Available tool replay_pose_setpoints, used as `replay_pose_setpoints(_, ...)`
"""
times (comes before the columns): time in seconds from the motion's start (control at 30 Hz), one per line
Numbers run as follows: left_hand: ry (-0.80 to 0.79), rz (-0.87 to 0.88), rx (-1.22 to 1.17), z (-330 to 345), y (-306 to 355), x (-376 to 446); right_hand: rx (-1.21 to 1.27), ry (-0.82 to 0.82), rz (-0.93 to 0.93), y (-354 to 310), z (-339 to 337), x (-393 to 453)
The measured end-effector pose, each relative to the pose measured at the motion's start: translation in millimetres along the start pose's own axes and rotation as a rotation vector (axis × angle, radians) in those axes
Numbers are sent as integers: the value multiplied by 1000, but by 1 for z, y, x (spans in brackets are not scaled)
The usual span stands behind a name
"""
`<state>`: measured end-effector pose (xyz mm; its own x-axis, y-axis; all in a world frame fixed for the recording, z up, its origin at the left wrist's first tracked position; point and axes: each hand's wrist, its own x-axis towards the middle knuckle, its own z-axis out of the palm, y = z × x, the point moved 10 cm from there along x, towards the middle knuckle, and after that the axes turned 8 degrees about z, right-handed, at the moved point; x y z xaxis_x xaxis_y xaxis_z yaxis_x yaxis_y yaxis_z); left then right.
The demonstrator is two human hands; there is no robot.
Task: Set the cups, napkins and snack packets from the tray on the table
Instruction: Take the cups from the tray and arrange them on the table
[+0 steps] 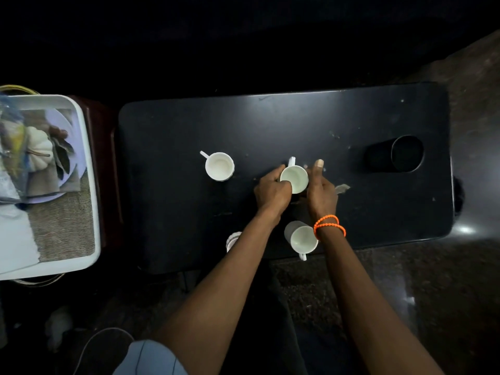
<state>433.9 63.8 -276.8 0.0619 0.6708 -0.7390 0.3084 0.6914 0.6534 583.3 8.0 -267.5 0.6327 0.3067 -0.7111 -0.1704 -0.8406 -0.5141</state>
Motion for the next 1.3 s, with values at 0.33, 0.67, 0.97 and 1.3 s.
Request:
replay_pose_setpoints(0.33, -8, 15, 52, 1, 6, -1, 34, -34, -28, -4, 0, 9)
replay_pose_setpoints(0.67, 81, 15, 16, -37, -20, -4, -173, 286, -494, -40, -19, -30)
replay_pose_setpoints(0.97, 380, -108, 22, -149, -49, -1, -110, -355, -361, -63, 128, -49)
replay_pose_setpoints(1.3, 225, 9, -4, -154, -24, 14, -18, -366, -78, -39, 160, -60)
